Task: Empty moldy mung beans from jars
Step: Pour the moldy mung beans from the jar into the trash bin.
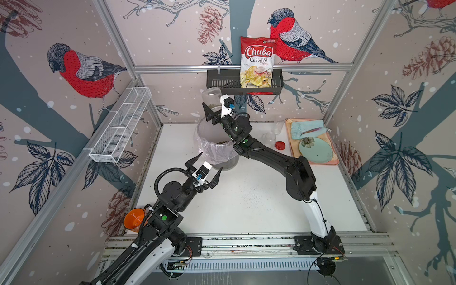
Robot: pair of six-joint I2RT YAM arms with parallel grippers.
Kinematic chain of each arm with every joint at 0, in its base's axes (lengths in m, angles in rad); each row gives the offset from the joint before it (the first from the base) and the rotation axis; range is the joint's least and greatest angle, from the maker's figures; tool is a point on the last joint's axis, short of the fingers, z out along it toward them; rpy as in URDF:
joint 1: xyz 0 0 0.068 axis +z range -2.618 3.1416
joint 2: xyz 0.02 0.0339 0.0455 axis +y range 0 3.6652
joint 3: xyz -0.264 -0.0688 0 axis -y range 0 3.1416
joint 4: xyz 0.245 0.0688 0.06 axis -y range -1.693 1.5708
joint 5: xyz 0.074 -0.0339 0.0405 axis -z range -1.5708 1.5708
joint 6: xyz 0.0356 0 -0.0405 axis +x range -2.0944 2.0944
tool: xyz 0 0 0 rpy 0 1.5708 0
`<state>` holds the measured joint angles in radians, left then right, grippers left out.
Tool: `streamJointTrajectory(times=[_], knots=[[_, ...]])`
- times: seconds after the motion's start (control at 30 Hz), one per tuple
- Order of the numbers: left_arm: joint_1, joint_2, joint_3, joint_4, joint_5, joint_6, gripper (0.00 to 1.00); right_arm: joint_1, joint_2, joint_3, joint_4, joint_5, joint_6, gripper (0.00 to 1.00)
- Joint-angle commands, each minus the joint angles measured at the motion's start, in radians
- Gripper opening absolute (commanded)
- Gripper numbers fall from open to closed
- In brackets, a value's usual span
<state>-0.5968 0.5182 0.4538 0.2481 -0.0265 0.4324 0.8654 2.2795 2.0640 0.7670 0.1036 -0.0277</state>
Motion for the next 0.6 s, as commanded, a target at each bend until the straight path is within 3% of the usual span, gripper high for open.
streamJointTrajectory(times=[0.0, 0.07, 0.13, 0.17, 0.23, 0.27, 0.37, 0.47, 0.57], knots=[[-0.001, -0.003, 0.000, 0.052, 0.004, 0.005, 0.96, 0.006, -0.050, -0.045, 0.097, -0.025, 0.002, 0.37], [-0.001, -0.006, -0.002, 0.052, 0.003, 0.009, 0.96, 0.012, -0.072, -0.111, 0.154, -0.012, -0.012, 0.37], [-0.001, -0.007, -0.009, 0.064, -0.004, 0.009, 0.96, 0.004, 0.012, 0.073, -0.020, 0.035, -0.003, 0.37], [-0.001, -0.006, -0.007, 0.062, 0.002, 0.007, 0.96, 0.005, -0.002, 0.071, -0.029, 0.020, 0.005, 0.37], [-0.001, -0.006, -0.002, 0.050, 0.010, 0.003, 0.96, 0.019, -0.105, -0.148, 0.183, -0.033, -0.011, 0.37], [-0.001, -0.007, -0.005, 0.055, 0.004, 0.006, 0.96, 0.023, -0.105, -0.161, 0.193, -0.009, -0.021, 0.37], [-0.003, -0.007, -0.009, 0.065, 0.002, 0.006, 0.96, 0.006, -0.001, 0.070, -0.034, 0.041, 0.003, 0.37], [-0.003, -0.007, -0.001, 0.051, 0.010, 0.003, 0.96, 0.023, -0.118, -0.176, 0.211, 0.007, -0.012, 0.37], [-0.004, -0.008, -0.009, 0.065, 0.001, 0.008, 0.96, 0.006, -0.001, 0.066, -0.025, 0.053, 0.004, 0.36]])
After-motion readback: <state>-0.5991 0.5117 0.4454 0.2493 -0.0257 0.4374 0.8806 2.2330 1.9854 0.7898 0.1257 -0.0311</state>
